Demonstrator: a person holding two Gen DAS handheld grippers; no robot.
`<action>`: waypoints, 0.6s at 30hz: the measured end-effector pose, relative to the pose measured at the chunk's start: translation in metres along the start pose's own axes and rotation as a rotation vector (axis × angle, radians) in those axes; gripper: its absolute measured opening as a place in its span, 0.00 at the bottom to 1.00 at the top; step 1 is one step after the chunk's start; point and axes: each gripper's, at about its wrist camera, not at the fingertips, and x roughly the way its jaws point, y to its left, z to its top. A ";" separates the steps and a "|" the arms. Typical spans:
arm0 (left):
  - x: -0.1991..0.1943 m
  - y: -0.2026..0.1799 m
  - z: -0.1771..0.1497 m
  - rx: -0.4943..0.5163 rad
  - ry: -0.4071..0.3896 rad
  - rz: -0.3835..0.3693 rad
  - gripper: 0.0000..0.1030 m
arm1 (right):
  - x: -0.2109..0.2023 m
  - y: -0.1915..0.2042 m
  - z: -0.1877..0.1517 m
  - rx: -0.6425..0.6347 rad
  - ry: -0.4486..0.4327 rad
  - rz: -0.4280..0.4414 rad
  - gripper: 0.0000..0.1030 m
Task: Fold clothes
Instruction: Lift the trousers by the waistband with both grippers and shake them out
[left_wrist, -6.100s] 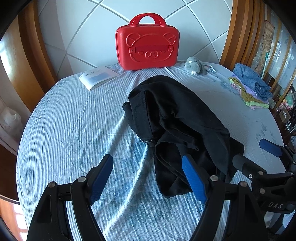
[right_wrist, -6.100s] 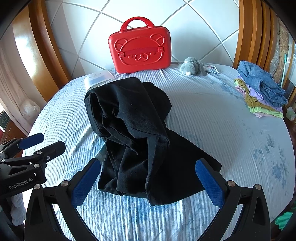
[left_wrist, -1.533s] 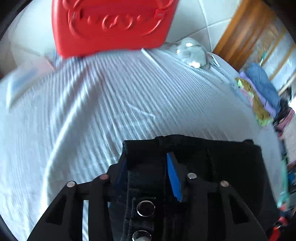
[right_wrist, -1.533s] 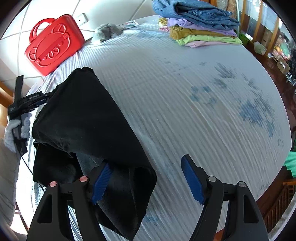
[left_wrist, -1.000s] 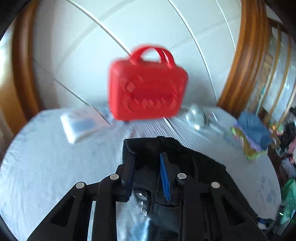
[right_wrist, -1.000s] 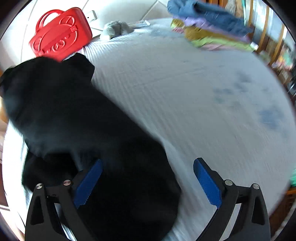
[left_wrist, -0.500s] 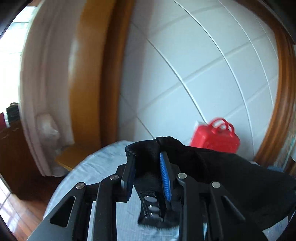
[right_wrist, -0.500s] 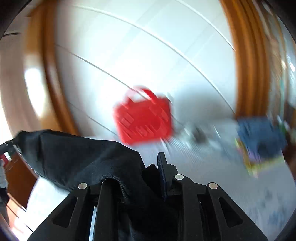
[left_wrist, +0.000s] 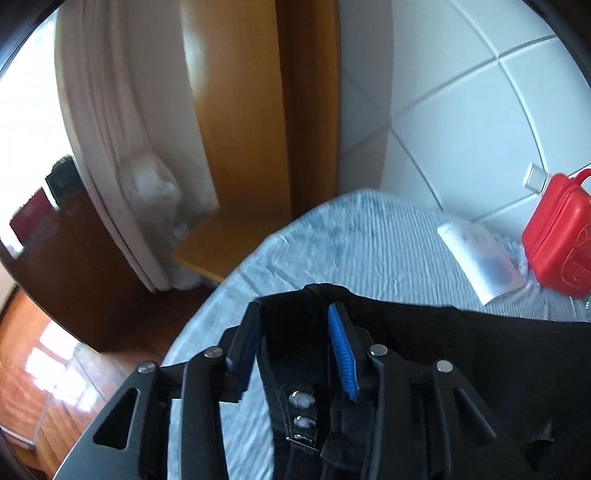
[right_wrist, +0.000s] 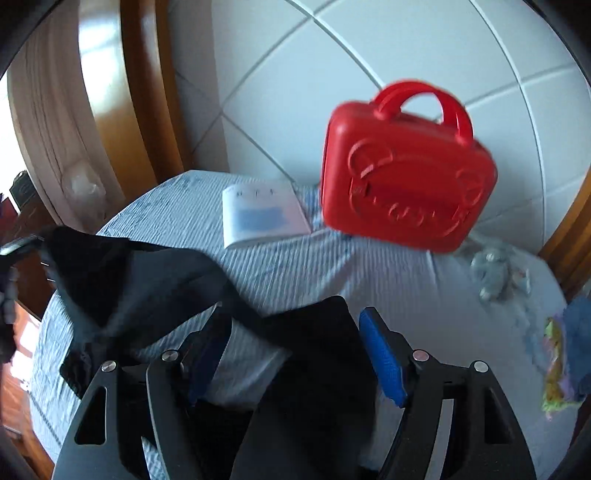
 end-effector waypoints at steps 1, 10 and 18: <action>0.011 -0.002 -0.003 0.007 0.012 -0.008 0.47 | -0.004 -0.008 -0.006 0.016 -0.001 -0.015 0.72; -0.010 0.022 -0.070 0.058 0.162 -0.152 0.52 | -0.041 -0.060 -0.114 0.192 0.087 -0.117 0.76; -0.041 0.038 -0.166 0.070 0.267 -0.200 0.54 | -0.061 -0.084 -0.233 0.367 0.237 -0.120 0.76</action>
